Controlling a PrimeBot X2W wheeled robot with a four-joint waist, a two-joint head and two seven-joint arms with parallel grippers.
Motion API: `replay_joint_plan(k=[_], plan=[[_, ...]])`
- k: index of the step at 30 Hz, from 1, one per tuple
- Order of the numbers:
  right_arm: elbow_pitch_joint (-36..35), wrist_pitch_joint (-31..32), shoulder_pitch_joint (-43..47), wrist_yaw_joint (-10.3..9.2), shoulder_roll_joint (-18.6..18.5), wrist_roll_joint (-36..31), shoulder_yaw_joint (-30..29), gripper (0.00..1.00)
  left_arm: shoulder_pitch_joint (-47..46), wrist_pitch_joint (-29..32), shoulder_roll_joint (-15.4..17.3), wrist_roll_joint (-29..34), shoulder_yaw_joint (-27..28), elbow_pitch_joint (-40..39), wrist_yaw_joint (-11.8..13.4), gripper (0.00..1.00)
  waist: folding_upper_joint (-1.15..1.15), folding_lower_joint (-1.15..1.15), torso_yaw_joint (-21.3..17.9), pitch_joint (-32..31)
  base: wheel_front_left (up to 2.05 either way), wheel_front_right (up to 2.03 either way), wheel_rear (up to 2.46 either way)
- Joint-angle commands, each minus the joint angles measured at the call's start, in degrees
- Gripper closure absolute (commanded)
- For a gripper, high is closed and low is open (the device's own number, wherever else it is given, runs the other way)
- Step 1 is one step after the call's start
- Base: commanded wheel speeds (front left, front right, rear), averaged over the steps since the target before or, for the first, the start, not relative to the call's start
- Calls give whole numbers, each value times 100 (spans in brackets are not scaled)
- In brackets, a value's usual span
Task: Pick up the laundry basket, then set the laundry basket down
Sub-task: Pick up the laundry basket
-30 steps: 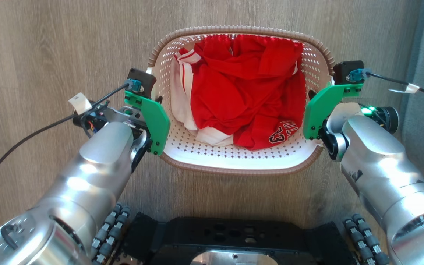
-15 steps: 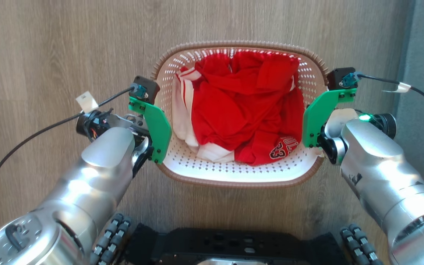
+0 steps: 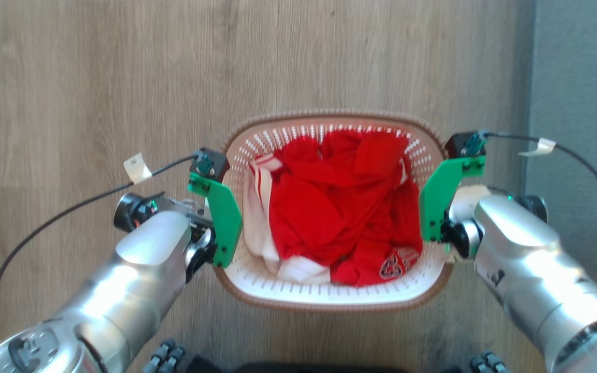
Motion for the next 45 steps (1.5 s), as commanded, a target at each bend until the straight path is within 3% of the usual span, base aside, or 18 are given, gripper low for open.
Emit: replay_joint_plan(k=[1, 9, 13, 22, 38, 45], plan=[[-188, 54, 290, 40, 192, 9, 182, 100, 92, 59, 113, 16, -73, -168, -86, 100, 0, 0, -38, -332, 0, 0, 0], [-368, 521, 603, 40, 207, 212, 562, 100, 400, 540, 458, -62, -144, -565, -86, 100, 0, 0, -71, -1100, 0, 0, 0], [-438, 797, 779, 40, 195, 375, 682, 100, 511, 577, 555, 181, -154, -611, -86, 100, 0, 0, -29, -1470, 0, 0, 0], [-715, 1378, 1037, 40, 126, 612, 1034, 100, 883, 1172, 923, 161, -158, -1416, -86, 100, 0, 0, 15, -2308, 0, 0, 0], [-1494, 1883, 1354, 40, -235, 943, 1287, 100, 1276, 2194, 1513, -97, -159, -3009, -87, 100, 0, 0, 136, -3291, 0, 0, 0], [-1558, 2007, 1536, 40, -230, 950, 1210, 100, 1506, 2506, 1577, 38, -159, -3340, -87, 100, 0, 0, 162, -3502, 0, 0, 0]])
